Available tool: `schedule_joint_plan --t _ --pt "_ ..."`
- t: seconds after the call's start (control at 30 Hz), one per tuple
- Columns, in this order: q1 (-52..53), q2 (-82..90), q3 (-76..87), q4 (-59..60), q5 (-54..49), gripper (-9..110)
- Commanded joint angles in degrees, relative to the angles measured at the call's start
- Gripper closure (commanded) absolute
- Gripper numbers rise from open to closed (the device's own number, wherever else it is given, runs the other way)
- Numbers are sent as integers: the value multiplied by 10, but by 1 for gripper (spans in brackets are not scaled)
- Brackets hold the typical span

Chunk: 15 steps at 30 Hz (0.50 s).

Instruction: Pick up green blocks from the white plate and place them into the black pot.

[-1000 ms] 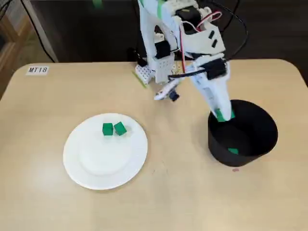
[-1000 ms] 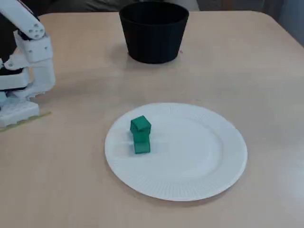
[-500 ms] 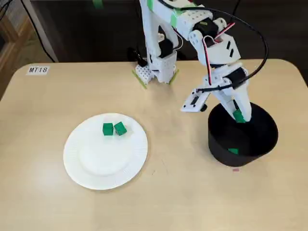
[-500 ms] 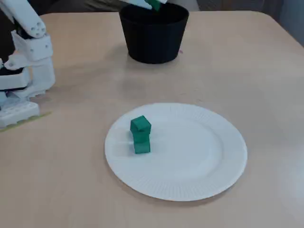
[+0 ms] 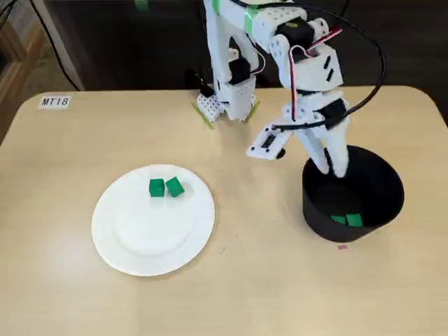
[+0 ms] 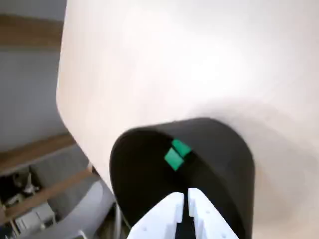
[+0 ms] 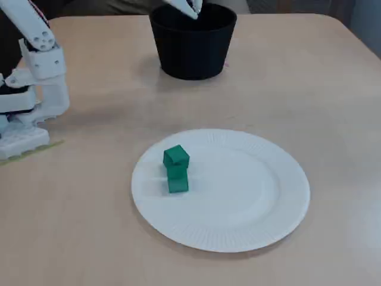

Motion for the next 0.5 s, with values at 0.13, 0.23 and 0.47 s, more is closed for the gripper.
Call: schedule_joint_plan --t 0.13,0.23,0.47 --pt "147 27 -33 105 -33 104" --pt "214 15 -33 147 -62 104" --pt "363 -34 -33 221 -93 104"
